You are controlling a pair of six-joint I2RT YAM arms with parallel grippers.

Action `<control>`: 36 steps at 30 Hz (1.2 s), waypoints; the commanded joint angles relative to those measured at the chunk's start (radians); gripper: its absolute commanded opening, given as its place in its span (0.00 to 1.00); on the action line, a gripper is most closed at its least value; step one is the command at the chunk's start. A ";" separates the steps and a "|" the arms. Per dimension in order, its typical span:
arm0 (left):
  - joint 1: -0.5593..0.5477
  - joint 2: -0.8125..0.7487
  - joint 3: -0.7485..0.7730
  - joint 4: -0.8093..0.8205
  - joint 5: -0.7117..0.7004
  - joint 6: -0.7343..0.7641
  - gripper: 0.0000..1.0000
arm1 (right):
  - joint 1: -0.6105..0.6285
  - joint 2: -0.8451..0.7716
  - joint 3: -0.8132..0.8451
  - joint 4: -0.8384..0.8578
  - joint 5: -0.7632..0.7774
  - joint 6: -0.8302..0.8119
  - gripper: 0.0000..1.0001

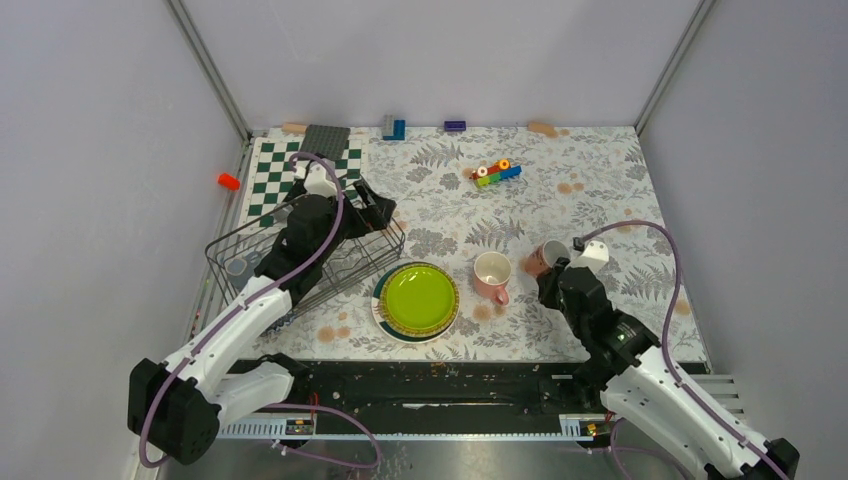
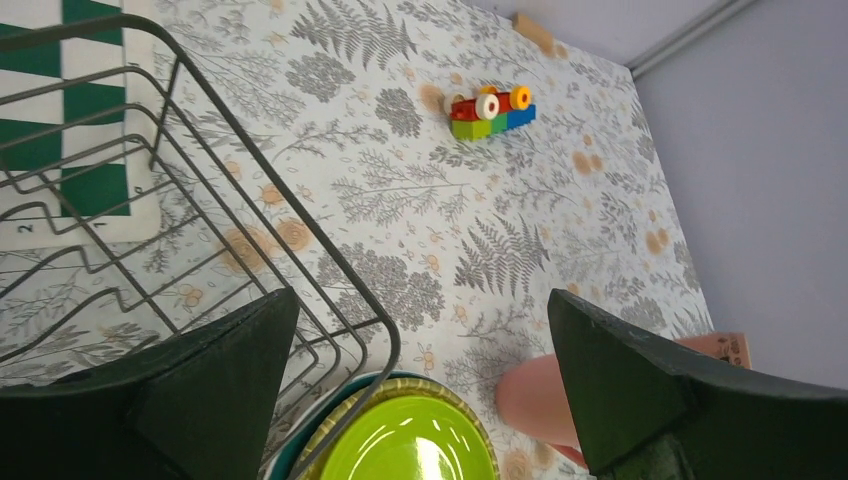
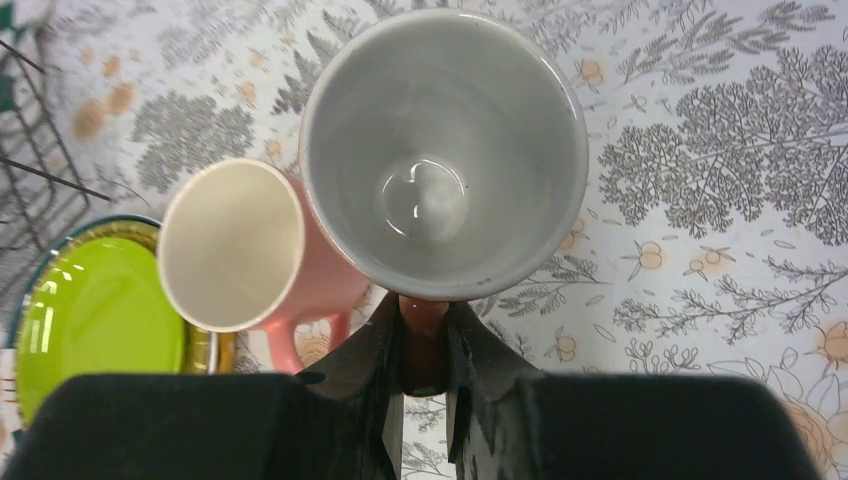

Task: Unload the mixed dishes from the dish rack
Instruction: Place the cup at the center of the board.

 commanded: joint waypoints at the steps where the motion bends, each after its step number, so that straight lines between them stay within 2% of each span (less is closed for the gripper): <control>1: 0.002 -0.021 0.007 0.015 -0.095 0.031 0.99 | 0.007 0.047 0.024 0.019 0.019 0.003 0.00; 7: 0.003 0.000 0.017 -0.008 -0.084 0.037 0.99 | 0.008 0.127 -0.004 0.057 -0.028 -0.020 0.00; 15: 0.004 0.001 0.013 0.000 -0.085 0.043 0.99 | 0.044 0.219 -0.039 0.150 -0.018 -0.037 0.00; 24: 0.004 -0.002 0.016 -0.018 -0.106 0.049 0.99 | 0.135 0.355 -0.002 0.159 0.103 -0.046 0.02; 31: 0.003 -0.009 0.014 -0.029 -0.133 0.052 0.99 | 0.162 0.375 -0.028 0.169 0.095 -0.028 0.06; 36: 0.003 -0.006 0.015 -0.032 -0.134 0.052 0.99 | 0.175 0.394 -0.033 0.179 0.085 -0.027 0.16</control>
